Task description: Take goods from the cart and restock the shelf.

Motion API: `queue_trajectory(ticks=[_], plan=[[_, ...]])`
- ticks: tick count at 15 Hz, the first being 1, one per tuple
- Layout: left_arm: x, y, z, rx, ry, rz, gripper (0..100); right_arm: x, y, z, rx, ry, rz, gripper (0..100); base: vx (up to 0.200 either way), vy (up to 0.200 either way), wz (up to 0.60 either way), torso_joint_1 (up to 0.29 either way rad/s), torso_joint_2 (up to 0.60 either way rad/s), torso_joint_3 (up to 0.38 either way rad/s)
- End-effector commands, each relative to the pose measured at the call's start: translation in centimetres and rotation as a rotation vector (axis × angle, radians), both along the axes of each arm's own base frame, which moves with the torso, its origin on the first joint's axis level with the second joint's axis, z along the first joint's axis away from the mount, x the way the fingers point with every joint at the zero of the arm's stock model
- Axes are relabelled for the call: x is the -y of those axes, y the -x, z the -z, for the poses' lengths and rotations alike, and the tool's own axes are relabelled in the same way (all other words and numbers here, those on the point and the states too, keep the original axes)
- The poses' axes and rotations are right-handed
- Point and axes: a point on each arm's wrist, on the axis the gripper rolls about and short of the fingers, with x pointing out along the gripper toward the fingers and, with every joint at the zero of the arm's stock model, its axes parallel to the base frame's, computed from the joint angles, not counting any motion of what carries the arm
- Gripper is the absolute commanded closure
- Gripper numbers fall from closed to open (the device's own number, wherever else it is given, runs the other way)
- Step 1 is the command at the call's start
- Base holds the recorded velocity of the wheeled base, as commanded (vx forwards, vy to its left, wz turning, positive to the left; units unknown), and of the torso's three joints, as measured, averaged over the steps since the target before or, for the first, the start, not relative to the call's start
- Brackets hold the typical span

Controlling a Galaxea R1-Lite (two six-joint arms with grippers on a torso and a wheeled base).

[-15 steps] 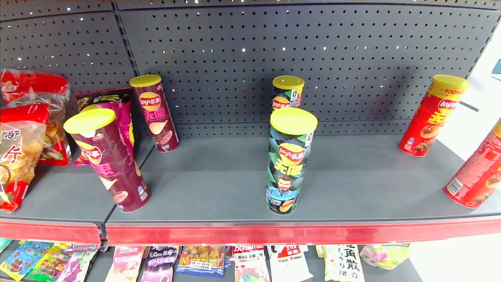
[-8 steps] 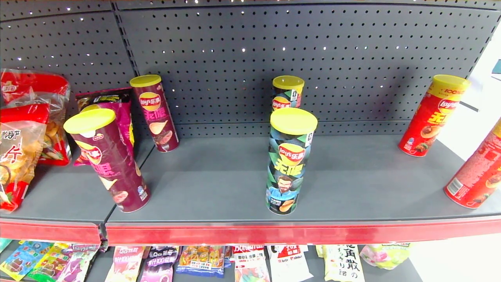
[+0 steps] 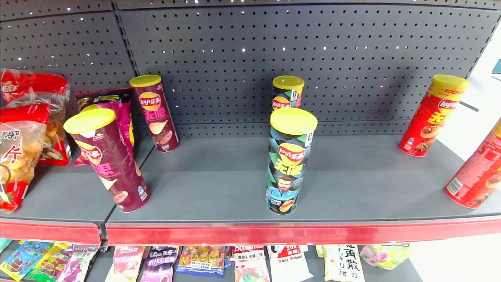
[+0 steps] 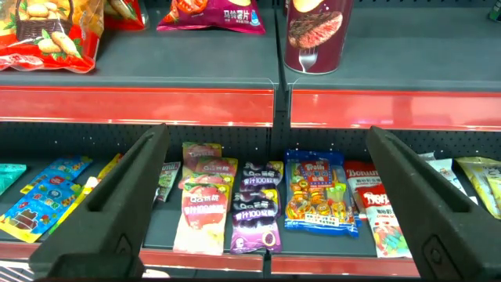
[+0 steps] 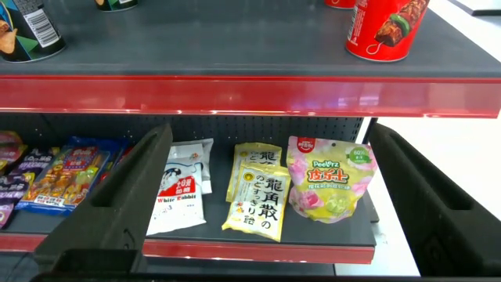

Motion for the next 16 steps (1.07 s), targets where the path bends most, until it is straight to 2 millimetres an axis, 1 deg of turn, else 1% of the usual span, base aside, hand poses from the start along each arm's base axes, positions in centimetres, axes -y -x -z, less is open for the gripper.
queue_trajectory(ticks=[1, 16], plan=[[0.0, 0.01, 0.0, 0.001, 0.0, -0.001, 0, 0.0, 0.0, -0.02, 0.0, 0.0, 0.0, 0, 0.0, 0.0, 0.0, 0.0, 0.0, 0.0], [0.0, 0.01, -0.01, 0.002, -0.001, 0.001, 0, 0.0, 0.0, -0.02, 0.0, 0.0, 0.0, 0, 0.0, 0.0, 0.0, 0.0, 0.0, 0.0]])
